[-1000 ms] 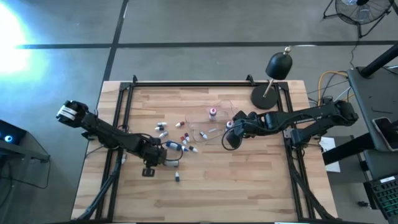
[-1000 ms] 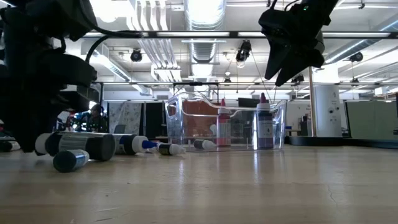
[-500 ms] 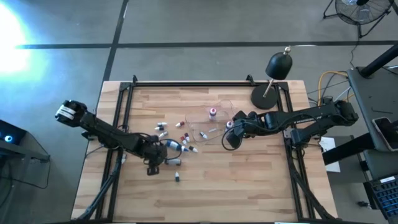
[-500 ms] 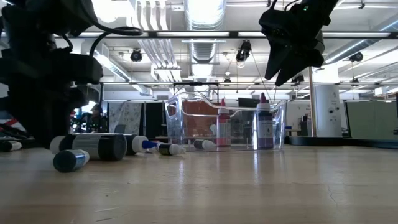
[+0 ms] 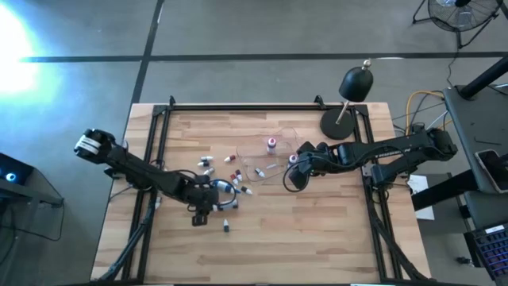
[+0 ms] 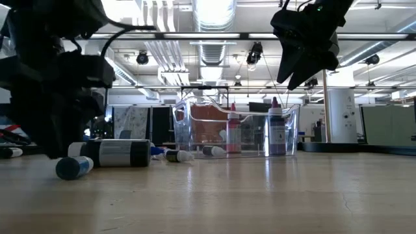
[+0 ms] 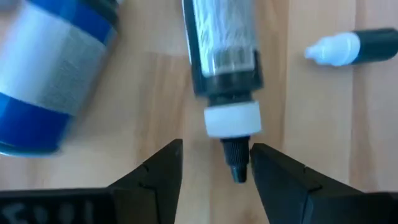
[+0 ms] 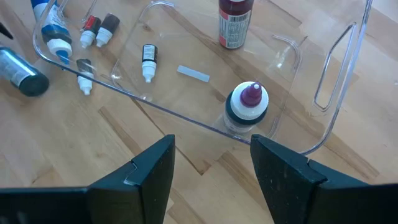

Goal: Pick & Place food coloring
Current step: Put the large black food coloring bottle into the transparent container

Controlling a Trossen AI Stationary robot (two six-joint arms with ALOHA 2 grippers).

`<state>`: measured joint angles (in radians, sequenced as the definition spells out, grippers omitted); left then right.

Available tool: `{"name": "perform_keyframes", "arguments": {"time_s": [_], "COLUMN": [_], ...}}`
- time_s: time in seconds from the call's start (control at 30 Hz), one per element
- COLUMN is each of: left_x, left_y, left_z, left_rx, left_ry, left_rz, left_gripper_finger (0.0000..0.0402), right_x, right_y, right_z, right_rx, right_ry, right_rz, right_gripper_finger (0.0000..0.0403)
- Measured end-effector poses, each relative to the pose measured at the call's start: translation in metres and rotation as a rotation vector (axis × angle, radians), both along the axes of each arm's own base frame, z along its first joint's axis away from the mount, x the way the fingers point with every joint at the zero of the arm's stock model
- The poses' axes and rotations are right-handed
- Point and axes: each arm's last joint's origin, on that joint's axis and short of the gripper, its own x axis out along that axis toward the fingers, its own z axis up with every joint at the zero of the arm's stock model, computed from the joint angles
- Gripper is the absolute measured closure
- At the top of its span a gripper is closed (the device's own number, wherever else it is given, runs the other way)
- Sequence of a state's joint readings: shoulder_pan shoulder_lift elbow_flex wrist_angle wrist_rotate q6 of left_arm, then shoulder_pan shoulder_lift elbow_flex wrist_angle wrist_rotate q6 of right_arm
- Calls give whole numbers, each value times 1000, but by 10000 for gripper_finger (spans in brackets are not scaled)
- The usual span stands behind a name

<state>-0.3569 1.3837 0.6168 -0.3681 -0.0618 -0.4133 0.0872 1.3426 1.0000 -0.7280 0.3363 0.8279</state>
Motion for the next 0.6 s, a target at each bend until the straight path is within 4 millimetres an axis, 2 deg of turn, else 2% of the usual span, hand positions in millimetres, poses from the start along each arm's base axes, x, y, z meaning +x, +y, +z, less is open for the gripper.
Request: {"name": "perform_keyframes", "arguments": {"time_s": [0.2, 0.6], "left_x": [3, 14], "left_y": [-1, -7], "left_z": [-5, -2], "left_rx": [-41, -99], "left_ry": [21, -94], "left_rz": [82, 85], "left_gripper_finger": [239, 239], "right_x": [0, -4], "right_y": [0, 0], "right_z": [0, -2], "right_rx": [5, 14], "right_ry": [0, 53], "right_rz": [0, 16], "right_gripper_finger": [200, 200]}}
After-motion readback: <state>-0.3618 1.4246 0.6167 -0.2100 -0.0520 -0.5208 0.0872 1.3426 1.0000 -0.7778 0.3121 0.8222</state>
